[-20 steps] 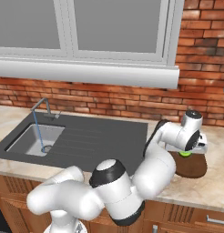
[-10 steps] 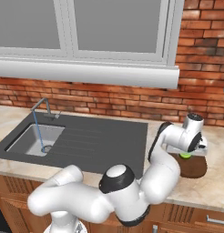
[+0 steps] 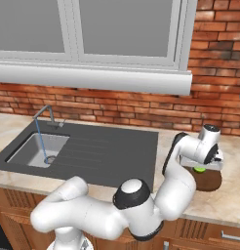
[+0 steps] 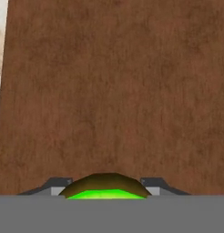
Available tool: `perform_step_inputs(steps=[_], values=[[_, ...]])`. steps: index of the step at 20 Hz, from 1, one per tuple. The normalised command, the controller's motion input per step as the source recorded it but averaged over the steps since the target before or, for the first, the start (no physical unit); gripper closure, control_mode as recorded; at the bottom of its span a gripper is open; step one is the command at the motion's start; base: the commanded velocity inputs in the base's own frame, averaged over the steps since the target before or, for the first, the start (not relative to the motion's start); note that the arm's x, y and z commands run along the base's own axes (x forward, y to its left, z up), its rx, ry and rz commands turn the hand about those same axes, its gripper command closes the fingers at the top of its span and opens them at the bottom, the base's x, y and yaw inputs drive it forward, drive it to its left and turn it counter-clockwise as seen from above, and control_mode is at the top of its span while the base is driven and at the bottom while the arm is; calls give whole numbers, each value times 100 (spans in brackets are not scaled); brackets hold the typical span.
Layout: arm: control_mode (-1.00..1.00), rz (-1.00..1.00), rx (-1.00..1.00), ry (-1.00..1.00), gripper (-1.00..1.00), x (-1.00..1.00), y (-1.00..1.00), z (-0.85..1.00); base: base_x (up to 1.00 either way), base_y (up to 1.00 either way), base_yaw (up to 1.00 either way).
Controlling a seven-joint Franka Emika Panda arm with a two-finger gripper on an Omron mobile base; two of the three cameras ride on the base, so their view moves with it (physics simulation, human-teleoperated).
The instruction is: Pick the kiwi from the sink and place it on the cutting board to airdry. Then turn off the sink faucet.
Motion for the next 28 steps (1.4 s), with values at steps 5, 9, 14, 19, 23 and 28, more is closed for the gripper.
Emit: perform_step_inputs(steps=[5, 9, 14, 19, 23, 28], values=[[-100, 0, 1, 3, 100, 11, -2, -16, 0, 0, 0], [-100, 0, 0, 2, -100, 7, 0, -10, 0, 0, 0], [-100, 0, 0, 0, -100, 0, -2, 0, 0, 0, 0], [-100, 0, 0, -1, -100, -5, -1, 0, 0, 0, 0], [-100, 0, 0, 0, -100, -2, 0, 2, 0, 0, 0], [-100, 1, 0, -11, -100, -28, 0, 30, 0, 0, 0]])
